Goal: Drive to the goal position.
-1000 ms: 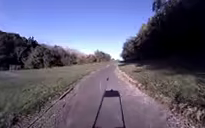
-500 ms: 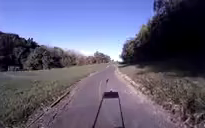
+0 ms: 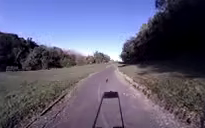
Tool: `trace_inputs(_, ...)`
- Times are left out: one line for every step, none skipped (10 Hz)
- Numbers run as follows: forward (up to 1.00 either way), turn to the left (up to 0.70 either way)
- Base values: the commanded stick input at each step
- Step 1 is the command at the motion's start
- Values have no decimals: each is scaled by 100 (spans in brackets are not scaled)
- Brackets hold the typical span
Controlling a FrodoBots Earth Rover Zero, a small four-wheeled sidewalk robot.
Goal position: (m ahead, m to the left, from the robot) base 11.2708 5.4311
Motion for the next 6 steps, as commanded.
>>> trace_inputs(50, 0)
trace_inputs(50, 0)
trace_inputs(50, 0)
trace_inputs(50, 0)
trace_inputs(50, 0)
trace_inputs(50, 0)
